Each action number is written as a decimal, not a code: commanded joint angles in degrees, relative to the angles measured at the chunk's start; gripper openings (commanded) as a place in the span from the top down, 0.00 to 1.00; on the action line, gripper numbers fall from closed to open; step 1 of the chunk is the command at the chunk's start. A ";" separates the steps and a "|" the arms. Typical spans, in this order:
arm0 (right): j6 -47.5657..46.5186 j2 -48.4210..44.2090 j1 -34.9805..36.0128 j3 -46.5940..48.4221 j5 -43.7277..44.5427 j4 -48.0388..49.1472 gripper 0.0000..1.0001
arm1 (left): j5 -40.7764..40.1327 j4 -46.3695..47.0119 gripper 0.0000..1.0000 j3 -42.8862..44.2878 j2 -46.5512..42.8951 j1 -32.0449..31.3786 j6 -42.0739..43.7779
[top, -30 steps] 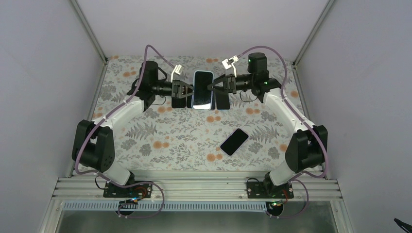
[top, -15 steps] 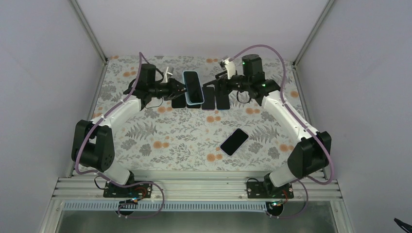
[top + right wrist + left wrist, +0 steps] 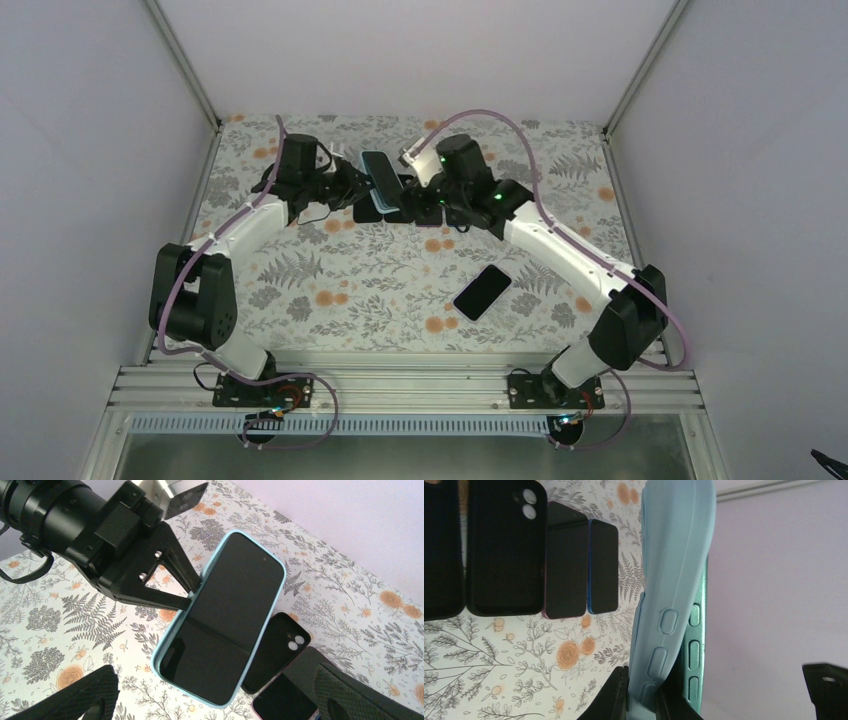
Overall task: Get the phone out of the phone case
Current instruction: Remove the phone case from the phone.
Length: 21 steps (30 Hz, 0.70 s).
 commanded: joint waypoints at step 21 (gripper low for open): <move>-0.27 11.19 10.41 1.90 23.67 6.99 0.29 | -0.04 1.77 0.97 0.66 -0.08 1.95 -4.57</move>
